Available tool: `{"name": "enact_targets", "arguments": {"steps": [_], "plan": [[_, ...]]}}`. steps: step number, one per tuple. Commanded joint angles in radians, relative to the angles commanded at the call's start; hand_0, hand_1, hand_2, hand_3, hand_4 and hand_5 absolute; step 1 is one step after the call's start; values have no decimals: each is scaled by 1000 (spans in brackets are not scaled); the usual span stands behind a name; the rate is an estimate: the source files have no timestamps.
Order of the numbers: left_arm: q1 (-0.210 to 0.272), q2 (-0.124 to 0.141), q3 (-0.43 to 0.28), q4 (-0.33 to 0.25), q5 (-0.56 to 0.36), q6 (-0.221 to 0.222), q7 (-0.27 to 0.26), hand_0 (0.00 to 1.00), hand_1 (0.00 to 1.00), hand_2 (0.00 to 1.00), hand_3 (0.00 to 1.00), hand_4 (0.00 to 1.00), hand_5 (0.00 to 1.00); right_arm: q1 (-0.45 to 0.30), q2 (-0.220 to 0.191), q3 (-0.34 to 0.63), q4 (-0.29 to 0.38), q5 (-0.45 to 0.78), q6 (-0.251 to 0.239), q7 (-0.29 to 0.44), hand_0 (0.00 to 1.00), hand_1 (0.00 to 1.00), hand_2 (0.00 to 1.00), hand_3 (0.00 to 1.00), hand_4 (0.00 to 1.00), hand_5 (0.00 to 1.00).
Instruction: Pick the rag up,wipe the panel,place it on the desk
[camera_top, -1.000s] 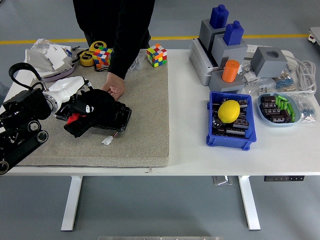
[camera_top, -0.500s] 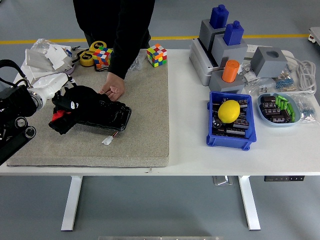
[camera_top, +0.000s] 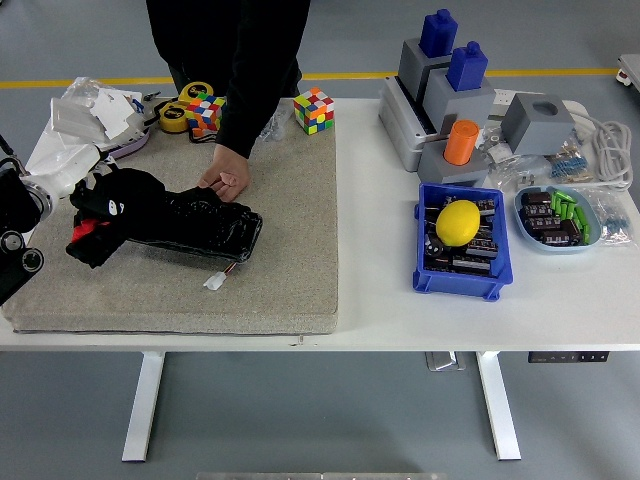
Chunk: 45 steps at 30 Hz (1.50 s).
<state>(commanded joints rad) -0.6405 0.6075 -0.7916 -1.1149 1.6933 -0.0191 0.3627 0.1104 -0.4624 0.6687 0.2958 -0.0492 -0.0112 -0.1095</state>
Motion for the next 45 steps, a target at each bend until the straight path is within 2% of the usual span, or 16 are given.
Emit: {"name": "enact_targets", "arguments": {"steps": [10, 17, 23, 26, 32, 39, 45], "plan": [[32, 21, -41, 10, 11, 3, -7, 266, 179, 377, 588, 693, 96, -3, 1, -5, 0, 1, 0, 0, 733, 674, 682, 621, 998, 566], [67, 50, -101, 18, 19, 7, -18, 266, 179, 377, 588, 693, 97, -3, 2, -6, 1, 0, -2, 2, 732, 674, 682, 620, 998, 566], [123, 91, -166, 11, 21, 20, -39, 266, 179, 377, 588, 692, 97, -5, 2, -6, 1, -2, -3, 1, 732, 674, 682, 621, 998, 566], [142, 102, -175, 2, 20, 23, -47, 266, 179, 377, 588, 692, 97, -9, 2, -8, -1, 0, -2, 0, 732, 674, 682, 621, 998, 566], [169, 101, -185, 4, 6, 29, -55, 265, 179, 376, 587, 691, 98, -4, 5, 0, 3, -5, -6, 4, 732, 674, 682, 620, 998, 566], [174, 89, -188, 40, 3, 39, -71, 265, 179, 376, 588, 690, 101, -8, 5, 2, 3, -4, -5, 2, 732, 674, 682, 621, 998, 567], [185, 82, -198, 46, -3, 49, -80, 267, 180, 376, 587, 688, 99, -9, 6, 7, 3, -3, -6, 3, 733, 674, 682, 620, 998, 568]]}}
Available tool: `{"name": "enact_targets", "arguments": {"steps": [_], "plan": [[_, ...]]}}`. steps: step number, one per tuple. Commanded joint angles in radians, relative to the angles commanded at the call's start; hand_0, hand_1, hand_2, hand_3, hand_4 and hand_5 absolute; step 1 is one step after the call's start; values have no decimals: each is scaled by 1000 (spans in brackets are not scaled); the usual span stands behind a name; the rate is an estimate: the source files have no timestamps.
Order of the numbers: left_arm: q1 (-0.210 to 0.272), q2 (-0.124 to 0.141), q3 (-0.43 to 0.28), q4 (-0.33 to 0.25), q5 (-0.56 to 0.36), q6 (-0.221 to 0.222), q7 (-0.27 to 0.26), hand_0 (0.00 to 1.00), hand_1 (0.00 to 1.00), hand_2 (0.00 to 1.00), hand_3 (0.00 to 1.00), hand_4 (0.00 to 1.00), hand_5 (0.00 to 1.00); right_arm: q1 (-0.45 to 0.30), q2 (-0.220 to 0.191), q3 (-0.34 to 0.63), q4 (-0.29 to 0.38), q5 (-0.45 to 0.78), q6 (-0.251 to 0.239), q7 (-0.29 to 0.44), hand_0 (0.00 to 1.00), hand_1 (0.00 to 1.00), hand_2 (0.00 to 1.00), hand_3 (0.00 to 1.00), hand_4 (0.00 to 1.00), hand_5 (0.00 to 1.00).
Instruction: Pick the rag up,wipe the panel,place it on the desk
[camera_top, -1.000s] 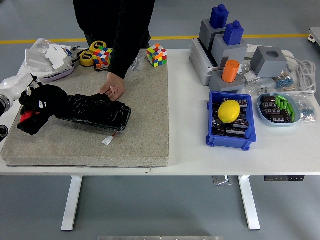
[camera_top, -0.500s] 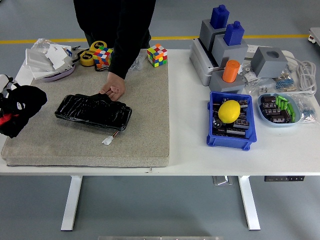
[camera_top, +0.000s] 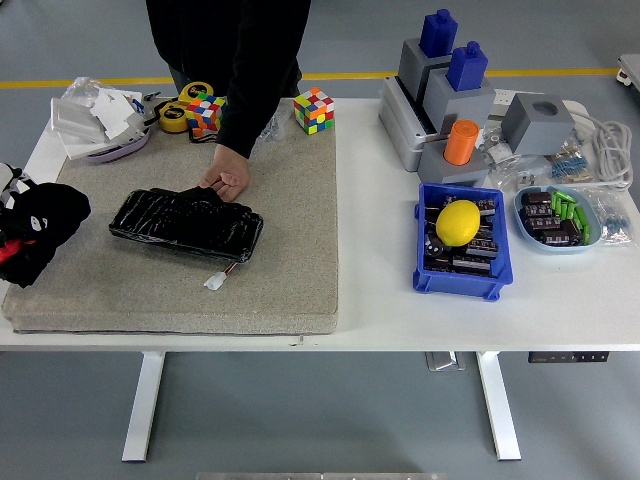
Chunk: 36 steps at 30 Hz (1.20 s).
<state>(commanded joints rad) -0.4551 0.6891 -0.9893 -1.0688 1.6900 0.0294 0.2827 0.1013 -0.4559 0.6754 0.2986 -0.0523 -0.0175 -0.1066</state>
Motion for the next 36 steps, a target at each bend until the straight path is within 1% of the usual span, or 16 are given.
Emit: {"name": "enact_targets", "arguments": {"steps": [6, 11, 15, 21, 24, 25, 26, 30, 31, 36], "plan": [[6, -18, 0, 32, -14, 17, -16, 265, 180, 376, 588, 686, 93, 3, 6, 5, 1, -1, -1, 4, 733, 675, 682, 620, 998, 569], [10, -32, 5, 51, -16, 19, -15, 265, 180, 376, 588, 686, 93, 1, 4, 9, 3, -3, -2, 2, 733, 675, 682, 620, 998, 569], [14, -34, 12, 60, -18, 22, -18, 264, 183, 376, 587, 688, 95, 1, 1, 9, 3, -3, -3, 1, 734, 675, 682, 620, 998, 569], [13, -43, 8, 62, -20, 29, -21, 264, 186, 379, 587, 690, 95, 3, 2, 9, 4, -3, -3, 1, 734, 675, 682, 620, 998, 569], [13, -49, 12, 73, -22, 41, -34, 264, 186, 379, 587, 690, 95, 2, 2, 13, 7, -6, -5, 2, 734, 675, 682, 620, 998, 569], [13, -50, 14, 73, -23, 44, -36, 298, 291, 419, 592, 712, 105, 2, 2, 14, 8, -7, -5, 2, 735, 675, 682, 621, 998, 570], [15, -53, 15, 76, -22, 51, -42, 298, 291, 419, 592, 712, 105, 2, 1, 14, 9, -8, -5, 2, 735, 675, 682, 621, 998, 570], [15, -60, 22, 88, -29, 53, -44, 298, 291, 419, 592, 712, 105, 1, 1, 17, 10, -10, -6, 3, 735, 675, 682, 621, 998, 570], [16, -62, 21, 91, -31, 51, -44, 331, 378, 490, 595, 753, 141, 1, 1, 19, 10, -9, -6, 3, 736, 675, 682, 619, 998, 572], [19, -62, 23, 91, -30, 55, -48, 331, 378, 490, 595, 753, 141, 1, 0, 13, 9, -7, -5, 2, 736, 675, 682, 619, 998, 572]]}}
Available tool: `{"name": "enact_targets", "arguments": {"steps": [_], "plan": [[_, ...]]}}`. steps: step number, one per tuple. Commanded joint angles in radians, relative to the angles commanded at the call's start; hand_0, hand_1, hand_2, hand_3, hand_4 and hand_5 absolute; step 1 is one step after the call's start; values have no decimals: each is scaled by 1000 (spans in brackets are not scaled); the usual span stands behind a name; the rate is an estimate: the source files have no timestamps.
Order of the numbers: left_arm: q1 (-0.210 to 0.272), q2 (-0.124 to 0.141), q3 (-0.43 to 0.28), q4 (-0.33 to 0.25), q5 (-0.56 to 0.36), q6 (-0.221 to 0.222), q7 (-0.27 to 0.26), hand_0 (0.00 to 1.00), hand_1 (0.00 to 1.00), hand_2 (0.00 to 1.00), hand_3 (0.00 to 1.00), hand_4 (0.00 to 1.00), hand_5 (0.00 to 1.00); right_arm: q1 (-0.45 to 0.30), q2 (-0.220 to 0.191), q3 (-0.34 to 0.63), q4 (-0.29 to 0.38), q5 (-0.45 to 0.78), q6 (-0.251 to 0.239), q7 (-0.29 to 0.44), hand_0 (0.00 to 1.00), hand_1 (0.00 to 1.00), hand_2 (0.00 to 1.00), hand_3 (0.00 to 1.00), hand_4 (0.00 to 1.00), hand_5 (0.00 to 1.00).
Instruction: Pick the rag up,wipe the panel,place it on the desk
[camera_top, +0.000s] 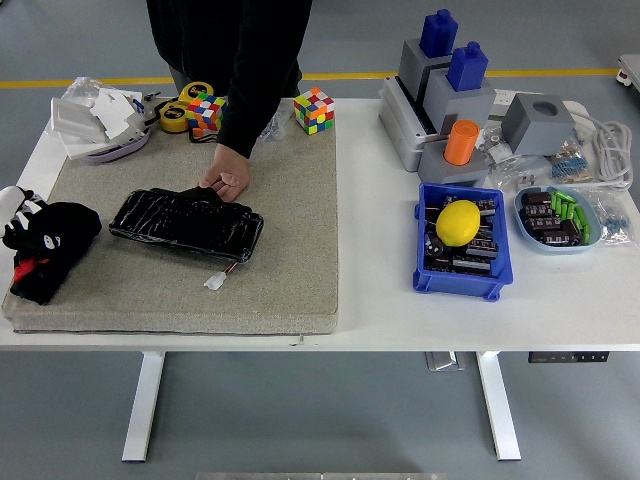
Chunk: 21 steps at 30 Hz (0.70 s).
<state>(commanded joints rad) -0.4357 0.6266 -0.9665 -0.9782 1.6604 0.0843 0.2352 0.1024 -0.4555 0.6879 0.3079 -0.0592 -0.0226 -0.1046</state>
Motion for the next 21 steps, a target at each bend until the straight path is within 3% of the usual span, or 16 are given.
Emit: {"name": "enact_targets", "arguments": {"steps": [1, 6, 7, 11, 12, 18, 19, 21], "plan": [[0, 0, -1, -1, -2, -2, 0, 376, 492, 537, 606, 862, 230, -1, 0, -1, 0, 0, 0, 0, 736, 675, 682, 619, 998, 572], [3, 2, -6, -4, 5, -8, 1, 376, 492, 537, 606, 862, 230, -1, -2, -3, 0, 0, 0, -1, 736, 675, 682, 619, 998, 572], [3, 3, -8, -4, 2, -9, 0, 404, 604, 604, 692, 969, 327, -2, -2, -5, 0, 0, 0, -1, 735, 675, 682, 618, 998, 571], [3, 6, -9, -5, 0, -22, 9, 404, 604, 604, 692, 969, 327, -3, -1, -8, 0, 1, 1, -1, 735, 675, 682, 618, 998, 571], [4, 7, -10, -5, 0, -24, 10, 422, 642, 690, 747, 998, 501, -4, -1, -8, 0, 0, 1, -1, 732, 675, 682, 618, 998, 572], [2, 6, -17, -1, -8, -47, 26, 422, 642, 690, 747, 998, 501, -2, -2, -9, 0, -2, 0, -1, 732, 675, 682, 618, 998, 572], [3, 6, -19, 0, -8, -49, 27, 444, 674, 720, 774, 998, 647, -2, -2, -9, 0, -2, 0, -1, 733, 675, 682, 617, 998, 570], [2, 8, -16, 0, -12, -56, 32, 444, 674, 720, 774, 998, 647, -2, -2, -11, 0, -2, 0, -2, 733, 675, 682, 617, 998, 570]]}}
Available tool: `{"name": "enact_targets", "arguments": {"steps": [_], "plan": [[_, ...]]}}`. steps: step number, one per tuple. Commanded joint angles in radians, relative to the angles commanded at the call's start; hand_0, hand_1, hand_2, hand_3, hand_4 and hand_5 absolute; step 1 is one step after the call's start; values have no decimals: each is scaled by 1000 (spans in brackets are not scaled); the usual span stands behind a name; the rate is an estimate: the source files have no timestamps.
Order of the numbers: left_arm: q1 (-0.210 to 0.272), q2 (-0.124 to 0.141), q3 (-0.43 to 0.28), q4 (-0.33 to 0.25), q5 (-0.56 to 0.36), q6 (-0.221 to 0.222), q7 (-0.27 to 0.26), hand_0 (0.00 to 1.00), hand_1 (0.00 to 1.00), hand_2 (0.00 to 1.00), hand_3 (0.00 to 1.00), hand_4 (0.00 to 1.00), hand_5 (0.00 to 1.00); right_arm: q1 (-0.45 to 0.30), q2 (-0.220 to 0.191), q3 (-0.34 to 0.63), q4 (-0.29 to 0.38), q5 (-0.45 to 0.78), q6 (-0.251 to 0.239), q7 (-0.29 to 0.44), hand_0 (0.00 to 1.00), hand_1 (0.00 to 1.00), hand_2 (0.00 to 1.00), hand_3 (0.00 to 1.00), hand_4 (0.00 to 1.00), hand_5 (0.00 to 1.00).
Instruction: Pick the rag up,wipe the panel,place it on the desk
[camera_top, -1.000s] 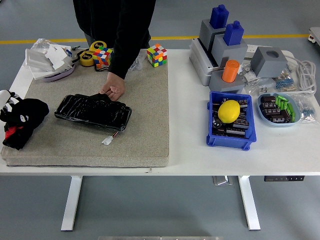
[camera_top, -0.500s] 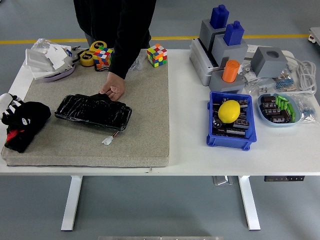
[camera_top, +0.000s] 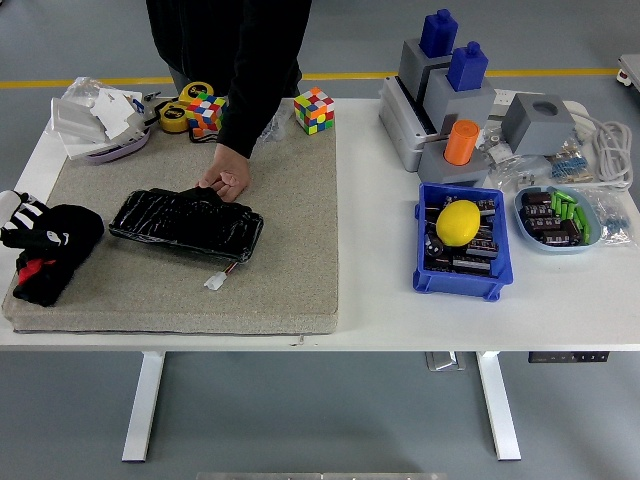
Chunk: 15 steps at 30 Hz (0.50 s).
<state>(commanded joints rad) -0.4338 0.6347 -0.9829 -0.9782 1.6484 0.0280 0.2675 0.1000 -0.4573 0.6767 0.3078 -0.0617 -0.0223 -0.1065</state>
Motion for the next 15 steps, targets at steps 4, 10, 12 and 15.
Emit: {"name": "enact_targets", "arguments": {"steps": [4, 10, 12, 15], "plan": [[2, 3, -5, -8, -1, -7, 3, 451, 679, 729, 786, 998, 738, -2, -1, -2, -1, 1, 0, -1, 733, 671, 682, 617, 998, 568], [0, 20, -29, -63, 8, -20, 24, 447, 670, 721, 786, 998, 750, -1, -3, -5, -3, 3, 1, -2, 733, 672, 682, 615, 998, 566], [-1, 29, -48, -80, 9, -22, 27, 447, 670, 721, 786, 998, 750, 1, -2, -6, -3, 2, 0, -2, 733, 672, 682, 615, 998, 566], [1, 42, -80, -103, 0, -23, 29, 447, 670, 721, 786, 998, 750, 3, -2, -5, -2, 2, -1, -1, 733, 672, 682, 615, 998, 566]]}}
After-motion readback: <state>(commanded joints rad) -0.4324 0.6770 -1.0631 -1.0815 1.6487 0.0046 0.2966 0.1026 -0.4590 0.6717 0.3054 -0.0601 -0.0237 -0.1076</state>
